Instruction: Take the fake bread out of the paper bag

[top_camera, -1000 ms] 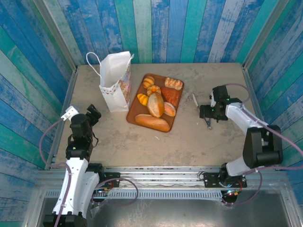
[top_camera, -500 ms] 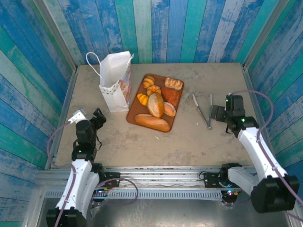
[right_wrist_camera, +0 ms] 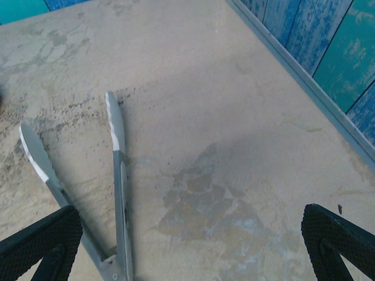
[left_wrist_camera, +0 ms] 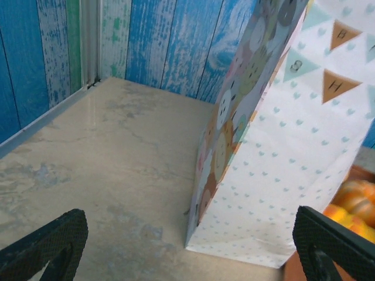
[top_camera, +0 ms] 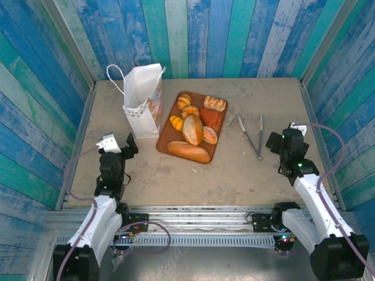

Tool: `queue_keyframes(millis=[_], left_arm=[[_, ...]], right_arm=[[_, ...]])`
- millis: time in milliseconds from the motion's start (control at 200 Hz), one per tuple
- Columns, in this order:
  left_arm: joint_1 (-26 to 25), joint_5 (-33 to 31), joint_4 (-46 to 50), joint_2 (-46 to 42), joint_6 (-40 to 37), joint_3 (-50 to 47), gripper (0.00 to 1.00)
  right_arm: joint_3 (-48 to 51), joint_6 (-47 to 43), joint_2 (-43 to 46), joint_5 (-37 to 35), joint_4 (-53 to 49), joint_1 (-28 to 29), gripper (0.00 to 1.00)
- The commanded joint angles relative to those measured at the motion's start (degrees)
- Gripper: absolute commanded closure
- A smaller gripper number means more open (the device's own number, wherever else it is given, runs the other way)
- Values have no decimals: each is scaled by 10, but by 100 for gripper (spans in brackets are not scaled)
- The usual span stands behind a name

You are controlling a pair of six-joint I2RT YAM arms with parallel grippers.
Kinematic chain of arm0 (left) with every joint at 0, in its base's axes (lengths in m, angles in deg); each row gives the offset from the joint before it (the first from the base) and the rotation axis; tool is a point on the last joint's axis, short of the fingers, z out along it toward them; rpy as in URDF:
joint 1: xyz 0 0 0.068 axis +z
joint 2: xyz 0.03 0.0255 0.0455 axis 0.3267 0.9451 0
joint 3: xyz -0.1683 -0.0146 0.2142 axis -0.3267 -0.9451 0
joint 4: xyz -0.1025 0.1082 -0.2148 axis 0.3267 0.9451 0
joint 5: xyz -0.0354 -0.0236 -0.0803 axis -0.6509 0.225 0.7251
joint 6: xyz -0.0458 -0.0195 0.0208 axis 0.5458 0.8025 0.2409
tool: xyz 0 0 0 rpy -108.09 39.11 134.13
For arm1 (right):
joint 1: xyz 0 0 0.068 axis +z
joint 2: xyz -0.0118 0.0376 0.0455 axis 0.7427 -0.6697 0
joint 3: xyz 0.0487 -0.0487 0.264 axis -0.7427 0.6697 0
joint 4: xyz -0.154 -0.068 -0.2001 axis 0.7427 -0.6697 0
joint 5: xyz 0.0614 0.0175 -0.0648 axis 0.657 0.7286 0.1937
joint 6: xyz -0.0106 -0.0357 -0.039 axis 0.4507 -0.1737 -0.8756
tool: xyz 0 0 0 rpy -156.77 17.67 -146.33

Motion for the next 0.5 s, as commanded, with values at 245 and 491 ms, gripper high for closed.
queue_keyframes(millis=[245, 491], left_arm=[[-2, 13, -265, 160, -140, -35, 6], [10, 41, -376, 264, -152, -33, 6]], right_arm=[[100, -85, 6, -18, 225, -3, 0], [171, -124, 38, 10, 344, -3, 0]])
